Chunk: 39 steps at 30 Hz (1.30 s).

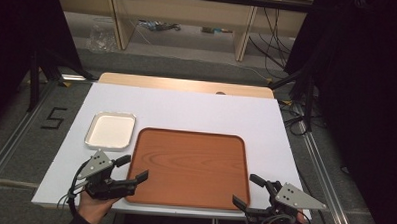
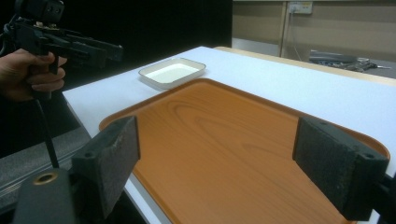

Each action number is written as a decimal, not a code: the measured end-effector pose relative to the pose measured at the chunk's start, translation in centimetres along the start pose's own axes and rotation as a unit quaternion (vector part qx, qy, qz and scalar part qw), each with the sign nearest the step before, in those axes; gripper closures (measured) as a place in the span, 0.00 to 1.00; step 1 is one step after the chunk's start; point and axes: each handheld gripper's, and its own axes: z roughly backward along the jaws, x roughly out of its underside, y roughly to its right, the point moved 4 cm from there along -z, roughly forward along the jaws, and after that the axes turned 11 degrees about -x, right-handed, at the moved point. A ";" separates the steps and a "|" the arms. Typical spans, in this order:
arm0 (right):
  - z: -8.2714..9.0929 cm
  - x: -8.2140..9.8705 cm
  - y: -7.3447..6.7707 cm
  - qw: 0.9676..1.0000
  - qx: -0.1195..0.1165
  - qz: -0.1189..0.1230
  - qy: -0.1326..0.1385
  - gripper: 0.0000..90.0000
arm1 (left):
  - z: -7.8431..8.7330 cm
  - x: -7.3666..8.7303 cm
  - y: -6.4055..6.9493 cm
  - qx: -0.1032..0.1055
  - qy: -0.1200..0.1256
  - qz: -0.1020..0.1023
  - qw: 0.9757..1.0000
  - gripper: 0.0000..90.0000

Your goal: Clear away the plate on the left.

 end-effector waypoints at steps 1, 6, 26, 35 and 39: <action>0.0 0.0 0.0 1.000 0.000 0.000 0.000 0.18 | 0.0 0.0 -0.2 -0.003 -0.002 -0.002 1.000 0.21; 0.0 -0.1 -0.2 1.000 0.004 0.007 -0.002 0.18 | -0.2 0.2 -1.3 -0.023 -0.005 0.001 1.000 0.21; -0.2 -0.1 -0.4 1.000 -0.014 0.003 0.000 0.18 | -1.3 1.0 -6.3 -0.084 -0.025 0.038 0.995 0.21; -0.2 -0.1 -0.4 1.000 -0.011 0.003 -0.002 0.18 | -2.1 1.6 -9.2 -0.124 -0.042 0.058 0.990 0.21; -0.2 -0.1 -0.4 1.000 -0.012 0.003 -0.002 0.18 | -2.3 1.8 -10.1 -0.141 -0.052 0.051 0.987 0.21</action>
